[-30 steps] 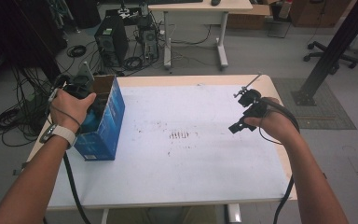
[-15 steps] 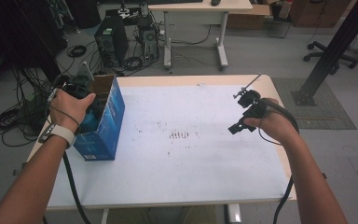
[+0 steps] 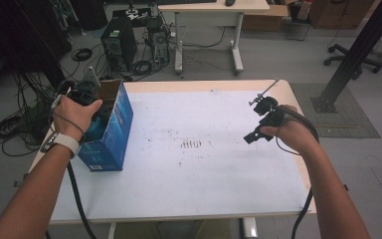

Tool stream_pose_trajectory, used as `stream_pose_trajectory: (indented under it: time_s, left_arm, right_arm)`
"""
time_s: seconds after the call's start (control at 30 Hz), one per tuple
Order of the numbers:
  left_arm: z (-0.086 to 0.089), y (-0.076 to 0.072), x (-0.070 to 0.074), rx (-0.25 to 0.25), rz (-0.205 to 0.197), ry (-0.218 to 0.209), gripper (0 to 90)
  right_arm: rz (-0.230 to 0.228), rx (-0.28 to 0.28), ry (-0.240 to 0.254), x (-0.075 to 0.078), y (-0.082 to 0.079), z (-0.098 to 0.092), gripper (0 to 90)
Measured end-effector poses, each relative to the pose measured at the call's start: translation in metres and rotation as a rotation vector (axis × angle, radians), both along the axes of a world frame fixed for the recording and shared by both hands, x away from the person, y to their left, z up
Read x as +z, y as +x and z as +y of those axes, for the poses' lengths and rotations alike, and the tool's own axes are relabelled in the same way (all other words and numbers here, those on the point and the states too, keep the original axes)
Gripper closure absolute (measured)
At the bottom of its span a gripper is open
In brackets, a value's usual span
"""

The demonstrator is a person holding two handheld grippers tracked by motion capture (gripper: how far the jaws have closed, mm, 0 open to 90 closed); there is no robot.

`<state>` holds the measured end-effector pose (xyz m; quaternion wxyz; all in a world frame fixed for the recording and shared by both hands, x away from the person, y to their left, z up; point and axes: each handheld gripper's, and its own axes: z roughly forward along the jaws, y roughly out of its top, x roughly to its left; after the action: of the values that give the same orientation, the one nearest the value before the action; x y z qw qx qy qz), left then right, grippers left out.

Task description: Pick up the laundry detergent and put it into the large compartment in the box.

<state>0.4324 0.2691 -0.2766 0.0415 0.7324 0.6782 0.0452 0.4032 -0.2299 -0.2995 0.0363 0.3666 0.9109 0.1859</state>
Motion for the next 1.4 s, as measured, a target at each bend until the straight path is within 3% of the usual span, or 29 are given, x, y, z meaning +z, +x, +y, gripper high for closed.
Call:
stream_pose_trajectory:
  time_s: [0.6, 1.4]
  left_arm:
    - [0.0, -0.001, 0.001, -0.018, 0.006, -0.017, 23.6]
    - [0.002, -0.005, 0.012, -0.033, -0.01, -0.035, 19.2]
  right_arm:
    - [0.0, -0.004, 0.003, 0.0, -0.002, -0.002, 8.8]
    - [-0.007, -0.001, 0.008, 0.0, -0.004, -0.002, 8.8]
